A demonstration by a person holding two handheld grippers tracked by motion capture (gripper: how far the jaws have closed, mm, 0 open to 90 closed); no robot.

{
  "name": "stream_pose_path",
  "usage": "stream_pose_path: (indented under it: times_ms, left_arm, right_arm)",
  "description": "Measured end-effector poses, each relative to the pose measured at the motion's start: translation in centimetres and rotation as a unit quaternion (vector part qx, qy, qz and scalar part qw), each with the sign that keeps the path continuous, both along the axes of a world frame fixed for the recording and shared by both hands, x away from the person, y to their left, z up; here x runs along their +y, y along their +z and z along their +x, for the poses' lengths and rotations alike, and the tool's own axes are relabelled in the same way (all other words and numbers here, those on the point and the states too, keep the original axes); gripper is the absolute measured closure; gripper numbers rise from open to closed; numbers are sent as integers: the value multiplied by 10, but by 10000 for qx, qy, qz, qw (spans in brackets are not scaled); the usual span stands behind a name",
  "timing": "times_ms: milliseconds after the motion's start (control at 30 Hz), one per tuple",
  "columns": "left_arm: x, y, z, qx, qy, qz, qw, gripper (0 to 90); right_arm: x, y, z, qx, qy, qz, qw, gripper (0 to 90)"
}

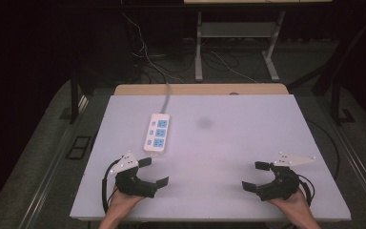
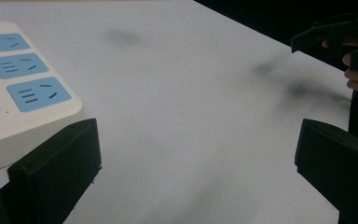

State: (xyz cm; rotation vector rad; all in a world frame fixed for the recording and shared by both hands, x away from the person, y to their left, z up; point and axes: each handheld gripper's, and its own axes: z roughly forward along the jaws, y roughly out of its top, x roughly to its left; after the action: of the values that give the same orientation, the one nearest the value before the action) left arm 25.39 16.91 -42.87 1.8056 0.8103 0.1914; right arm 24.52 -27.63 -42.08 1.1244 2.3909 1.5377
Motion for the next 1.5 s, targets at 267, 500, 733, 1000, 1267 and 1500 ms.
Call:
stream_pose_path:
  times_ms: [267,500,733,1000,1267,1500]
  left_arm:
    - [-1,0,0,3,-39,22,10000,0]
    - [-1,0,-1,35,-50,17,10000,0]
    - [-2,1,-3,113,-144,65,9998,0]
    - [-3,4,-5,165,-214,99,9996,0]
    - [0,11,-5,177,-296,122,9993,0]
    - [1,17,-2,247,-276,153,9992,0]
  right_arm:
    - [-1,0,0,18,-9,-7,10000,3]
    - [-3,0,1,26,-4,-15,10000,3]
    - [-3,0,1,40,8,-16,10000,3]
    - [-4,-1,2,53,22,-45,10000,3]
    - [-6,-1,2,91,9,-38,10000,3]
    - [-6,-1,3,141,20,-37,9999,3]
